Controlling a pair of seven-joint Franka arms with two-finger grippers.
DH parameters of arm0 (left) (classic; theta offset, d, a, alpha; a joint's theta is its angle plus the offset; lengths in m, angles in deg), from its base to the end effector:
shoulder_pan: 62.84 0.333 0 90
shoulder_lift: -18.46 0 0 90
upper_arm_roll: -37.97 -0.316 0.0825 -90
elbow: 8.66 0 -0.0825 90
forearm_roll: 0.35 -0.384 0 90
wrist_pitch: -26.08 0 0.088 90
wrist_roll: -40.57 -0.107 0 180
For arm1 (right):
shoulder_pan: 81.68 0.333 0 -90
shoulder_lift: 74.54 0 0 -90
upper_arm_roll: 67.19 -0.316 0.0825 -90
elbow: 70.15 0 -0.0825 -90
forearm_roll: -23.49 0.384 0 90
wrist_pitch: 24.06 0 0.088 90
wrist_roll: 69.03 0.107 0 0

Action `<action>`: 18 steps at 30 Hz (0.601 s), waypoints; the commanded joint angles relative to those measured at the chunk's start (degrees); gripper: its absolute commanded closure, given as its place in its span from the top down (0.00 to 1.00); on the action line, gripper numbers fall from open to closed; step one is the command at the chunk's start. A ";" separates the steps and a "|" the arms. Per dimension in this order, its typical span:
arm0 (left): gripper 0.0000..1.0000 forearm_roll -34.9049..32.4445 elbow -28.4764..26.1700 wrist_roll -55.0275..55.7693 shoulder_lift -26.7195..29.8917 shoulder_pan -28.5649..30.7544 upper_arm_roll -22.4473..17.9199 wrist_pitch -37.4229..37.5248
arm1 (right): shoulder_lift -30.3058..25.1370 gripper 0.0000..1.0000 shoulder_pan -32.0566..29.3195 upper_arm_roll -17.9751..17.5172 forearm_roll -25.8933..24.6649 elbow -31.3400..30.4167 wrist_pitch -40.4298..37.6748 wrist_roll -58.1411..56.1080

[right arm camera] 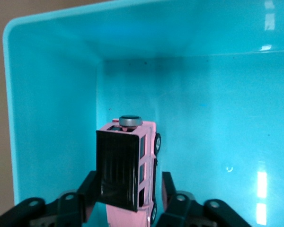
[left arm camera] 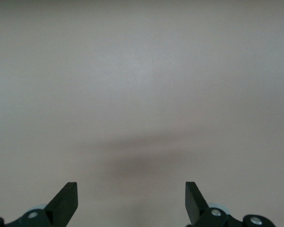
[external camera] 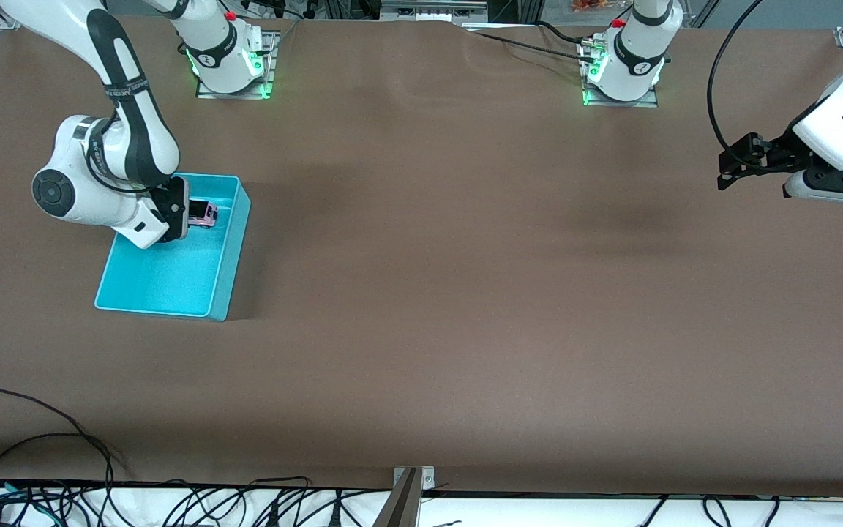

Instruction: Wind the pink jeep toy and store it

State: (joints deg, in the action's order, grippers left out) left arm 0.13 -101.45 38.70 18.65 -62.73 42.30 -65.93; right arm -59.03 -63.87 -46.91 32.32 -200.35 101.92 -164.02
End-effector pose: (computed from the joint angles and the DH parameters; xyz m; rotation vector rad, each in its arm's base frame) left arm 0.5541 -0.0418 0.6064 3.1292 -0.1659 -0.0164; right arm 0.4970 -0.0204 0.2224 -2.1036 -1.9604 0.2917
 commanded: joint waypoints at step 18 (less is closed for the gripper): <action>1.00 1.02 2.18 -1.56 -0.98 0.42 0.06 1.40 | -2.67 1.00 0.65 -0.15 1.72 23.57 -18.19 10.93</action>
State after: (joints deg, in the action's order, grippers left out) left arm 0.13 -101.40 38.69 18.65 -62.73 42.31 -65.93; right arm -61.48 -63.31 -47.04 32.81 -187.01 93.15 -161.48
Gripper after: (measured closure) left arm 0.000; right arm 0.000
